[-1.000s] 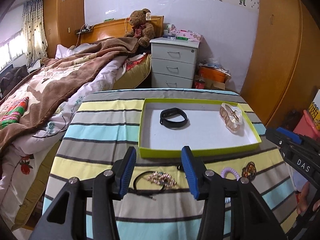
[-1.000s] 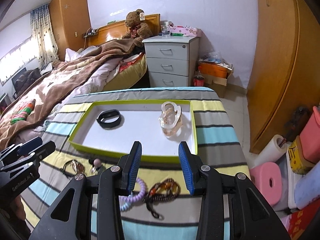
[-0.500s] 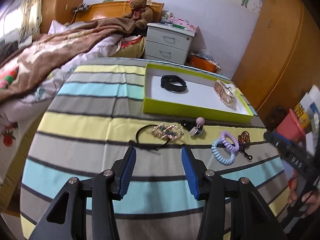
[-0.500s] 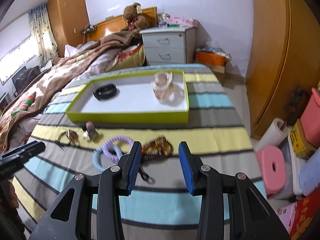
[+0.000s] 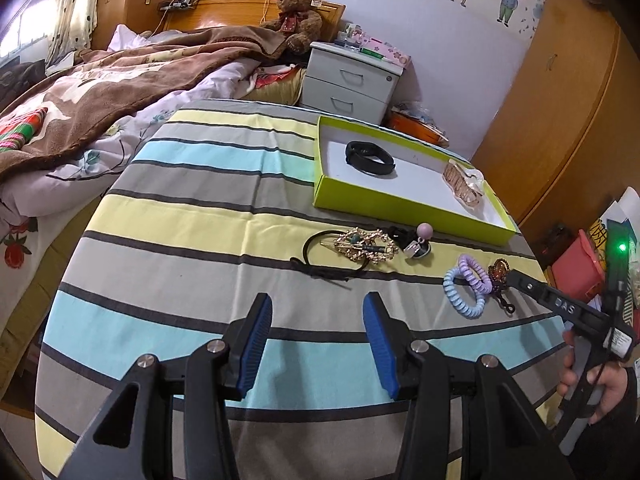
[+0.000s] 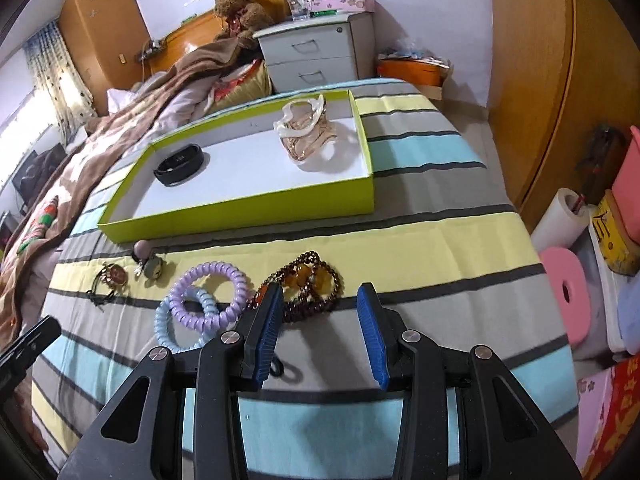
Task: Organize jewelry
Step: 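Close the right tool on the amber bead bracelet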
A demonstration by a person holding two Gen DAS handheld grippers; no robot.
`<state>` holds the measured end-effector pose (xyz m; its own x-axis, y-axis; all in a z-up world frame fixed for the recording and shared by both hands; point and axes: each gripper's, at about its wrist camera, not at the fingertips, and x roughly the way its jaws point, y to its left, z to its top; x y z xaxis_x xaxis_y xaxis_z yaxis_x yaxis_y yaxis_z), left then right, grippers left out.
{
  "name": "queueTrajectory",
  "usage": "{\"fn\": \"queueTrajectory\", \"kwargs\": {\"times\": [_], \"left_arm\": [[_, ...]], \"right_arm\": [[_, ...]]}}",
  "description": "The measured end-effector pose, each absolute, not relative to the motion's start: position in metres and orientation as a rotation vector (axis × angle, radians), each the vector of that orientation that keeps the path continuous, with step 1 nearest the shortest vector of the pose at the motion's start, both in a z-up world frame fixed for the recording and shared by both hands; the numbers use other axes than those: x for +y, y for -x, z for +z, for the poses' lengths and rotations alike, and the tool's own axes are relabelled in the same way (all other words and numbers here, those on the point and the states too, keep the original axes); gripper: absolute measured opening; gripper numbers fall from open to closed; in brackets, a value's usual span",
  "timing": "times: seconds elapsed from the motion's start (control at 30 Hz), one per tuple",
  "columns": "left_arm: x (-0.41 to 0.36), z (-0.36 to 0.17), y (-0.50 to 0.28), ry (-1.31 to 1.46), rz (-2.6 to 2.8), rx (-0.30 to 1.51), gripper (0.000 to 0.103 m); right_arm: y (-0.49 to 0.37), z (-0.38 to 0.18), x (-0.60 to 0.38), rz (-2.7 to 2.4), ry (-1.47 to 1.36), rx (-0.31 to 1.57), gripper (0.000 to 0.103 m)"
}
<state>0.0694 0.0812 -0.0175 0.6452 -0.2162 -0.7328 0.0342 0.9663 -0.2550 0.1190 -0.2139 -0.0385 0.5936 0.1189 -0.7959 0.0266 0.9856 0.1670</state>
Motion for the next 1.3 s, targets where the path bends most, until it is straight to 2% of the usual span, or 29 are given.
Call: {"fn": "queueTrajectory", "kwargs": {"times": [0.43,0.47,0.6,0.63,1.3], "left_arm": [[0.086,-0.026,-0.074,0.236,-0.119,0.894,0.049],[0.086,-0.026,-0.074,0.236,-0.119,0.895,0.049],[0.086,-0.028,-0.075,0.238,-0.114,0.900,0.049],[0.086,-0.028,-0.076,0.239,-0.112,0.903,0.049],[0.072,-0.023,-0.105,0.191,-0.156,0.897,0.049]], "right_arm": [[-0.124,-0.042,-0.203,0.016,-0.069,0.929,0.039],[-0.123,-0.042,-0.205,0.012,-0.072,0.927,0.038],[-0.121,-0.042,-0.209,-0.018,-0.052,0.920,0.016],[-0.120,-0.042,-0.211,-0.012,-0.059,0.920,0.015],[-0.093,-0.015,-0.240,0.000,-0.122,0.814,0.009]]}}
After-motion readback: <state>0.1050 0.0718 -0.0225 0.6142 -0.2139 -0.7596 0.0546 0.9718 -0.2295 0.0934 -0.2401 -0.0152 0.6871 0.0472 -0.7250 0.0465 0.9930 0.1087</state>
